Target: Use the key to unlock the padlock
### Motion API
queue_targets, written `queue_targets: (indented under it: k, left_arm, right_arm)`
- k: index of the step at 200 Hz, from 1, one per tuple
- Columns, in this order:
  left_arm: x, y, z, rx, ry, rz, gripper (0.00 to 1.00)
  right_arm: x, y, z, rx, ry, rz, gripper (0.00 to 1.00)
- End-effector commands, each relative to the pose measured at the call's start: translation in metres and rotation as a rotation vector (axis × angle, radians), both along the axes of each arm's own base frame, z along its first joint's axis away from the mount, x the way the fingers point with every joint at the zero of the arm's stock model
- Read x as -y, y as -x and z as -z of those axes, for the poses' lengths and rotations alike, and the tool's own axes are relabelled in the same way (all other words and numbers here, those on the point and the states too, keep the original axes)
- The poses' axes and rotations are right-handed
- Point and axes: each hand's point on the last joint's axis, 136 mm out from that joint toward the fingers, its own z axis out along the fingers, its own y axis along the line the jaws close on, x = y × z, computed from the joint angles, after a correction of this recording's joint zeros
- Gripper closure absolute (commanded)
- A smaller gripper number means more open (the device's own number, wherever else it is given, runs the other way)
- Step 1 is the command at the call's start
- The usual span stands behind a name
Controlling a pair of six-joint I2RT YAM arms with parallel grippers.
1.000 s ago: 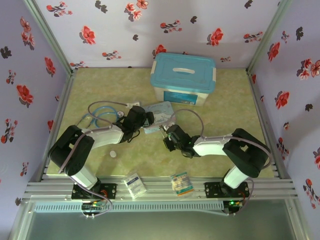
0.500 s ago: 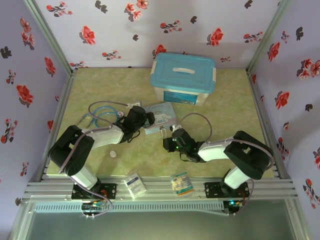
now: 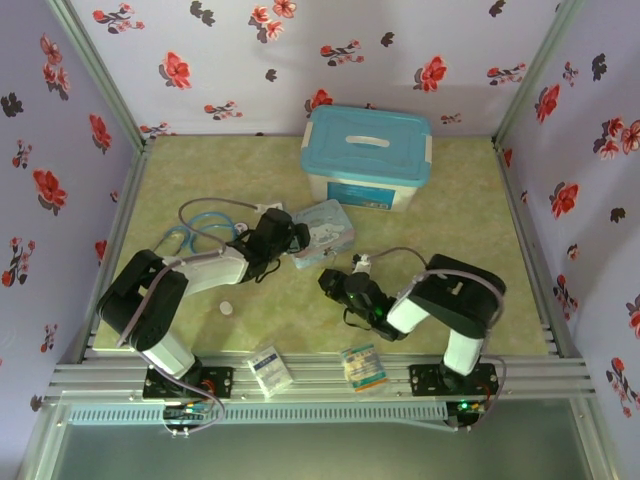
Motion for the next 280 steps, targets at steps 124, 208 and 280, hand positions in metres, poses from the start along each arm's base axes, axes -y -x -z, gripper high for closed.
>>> queue_targets:
  k: [124,208,280]
  left_arm:
    - [0.043,-0.07,0.002,-0.008,-0.257,0.22,0.2]
    - [0.059,-0.038,0.041,0.001,-0.278,0.35,0.27]
    - [0.05,-0.004,0.099,-0.016,-0.384,0.443,0.32]
  right_arm:
    - [-0.042,0.025,0.018,-0.016,-0.046,-0.01,1.0]
    - [-0.032,0.012,0.037,-0.046,-0.113,0.051,1.0]
    - [-0.007,0.001,0.011,0.07,-0.091,0.192,1.0]
